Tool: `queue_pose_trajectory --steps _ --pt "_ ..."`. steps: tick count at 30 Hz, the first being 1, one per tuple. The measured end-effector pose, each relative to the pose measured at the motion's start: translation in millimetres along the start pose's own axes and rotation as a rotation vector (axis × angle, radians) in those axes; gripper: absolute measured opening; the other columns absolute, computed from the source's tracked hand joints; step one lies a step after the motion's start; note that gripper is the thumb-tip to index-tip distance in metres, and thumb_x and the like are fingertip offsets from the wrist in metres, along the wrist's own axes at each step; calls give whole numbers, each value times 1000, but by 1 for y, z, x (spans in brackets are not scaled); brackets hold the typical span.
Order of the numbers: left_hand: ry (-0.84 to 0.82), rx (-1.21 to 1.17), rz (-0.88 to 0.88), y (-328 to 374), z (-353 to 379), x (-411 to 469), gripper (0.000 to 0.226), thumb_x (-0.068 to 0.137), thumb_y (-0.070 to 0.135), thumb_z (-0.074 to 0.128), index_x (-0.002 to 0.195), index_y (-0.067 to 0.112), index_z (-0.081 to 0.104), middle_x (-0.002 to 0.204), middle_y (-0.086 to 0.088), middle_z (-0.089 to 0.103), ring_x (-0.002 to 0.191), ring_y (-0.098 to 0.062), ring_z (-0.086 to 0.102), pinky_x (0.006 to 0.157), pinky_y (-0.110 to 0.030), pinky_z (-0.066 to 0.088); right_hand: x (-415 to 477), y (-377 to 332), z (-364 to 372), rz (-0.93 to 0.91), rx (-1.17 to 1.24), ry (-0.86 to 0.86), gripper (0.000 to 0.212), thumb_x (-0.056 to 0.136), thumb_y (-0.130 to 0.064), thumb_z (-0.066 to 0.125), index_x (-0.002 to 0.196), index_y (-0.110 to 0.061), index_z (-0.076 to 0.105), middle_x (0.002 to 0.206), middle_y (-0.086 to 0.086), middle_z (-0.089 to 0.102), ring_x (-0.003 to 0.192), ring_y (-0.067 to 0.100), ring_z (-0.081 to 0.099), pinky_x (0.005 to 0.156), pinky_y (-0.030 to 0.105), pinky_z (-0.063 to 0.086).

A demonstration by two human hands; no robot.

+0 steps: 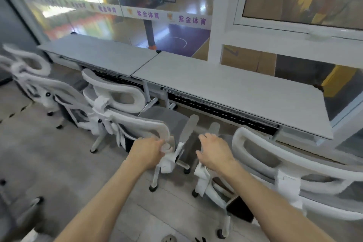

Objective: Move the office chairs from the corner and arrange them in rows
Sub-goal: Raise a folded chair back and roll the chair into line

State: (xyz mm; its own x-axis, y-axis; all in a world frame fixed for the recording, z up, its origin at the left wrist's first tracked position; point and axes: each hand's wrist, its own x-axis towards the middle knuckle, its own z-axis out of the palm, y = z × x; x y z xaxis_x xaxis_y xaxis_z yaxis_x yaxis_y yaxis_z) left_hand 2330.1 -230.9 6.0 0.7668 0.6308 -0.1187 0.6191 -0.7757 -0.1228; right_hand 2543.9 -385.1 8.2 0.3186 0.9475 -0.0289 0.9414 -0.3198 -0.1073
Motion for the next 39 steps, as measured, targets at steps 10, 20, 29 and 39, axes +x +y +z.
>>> queue_pose_trajectory --steps 10,20,29,39 --pt "-108 -84 -595 126 26 -262 42 109 52 53 144 29 58 132 -1 68 120 -32 69 92 -42 56 -126 -6 6 -571 6 -69 31 102 -39 60 122 -15 63 123 5 65 117 30 63 89 43 52" --pt "-99 -133 -912 235 40 -482 23 93 42 77 107 25 74 94 -5 73 88 -35 76 69 -39 54 -283 -76 40 -864 -16 -243 36 104 -36 58 133 -15 61 126 6 65 116 29 63 88 40 52" --pt "-55 -105 -1080 279 66 -677 26 87 46 83 95 24 72 85 -5 72 78 -36 76 65 -39 59 -450 -171 61 -984 -21 -289 38 103 -42 59 132 -17 60 128 6 65 119 31 65 91 43 55" --pt "-131 -113 -980 298 62 -851 35 105 49 57 130 27 67 118 -4 73 115 -34 72 88 -40 53 -656 -230 78 -851 -32 -304 39 102 -46 59 130 -19 61 130 6 67 120 33 66 94 46 57"
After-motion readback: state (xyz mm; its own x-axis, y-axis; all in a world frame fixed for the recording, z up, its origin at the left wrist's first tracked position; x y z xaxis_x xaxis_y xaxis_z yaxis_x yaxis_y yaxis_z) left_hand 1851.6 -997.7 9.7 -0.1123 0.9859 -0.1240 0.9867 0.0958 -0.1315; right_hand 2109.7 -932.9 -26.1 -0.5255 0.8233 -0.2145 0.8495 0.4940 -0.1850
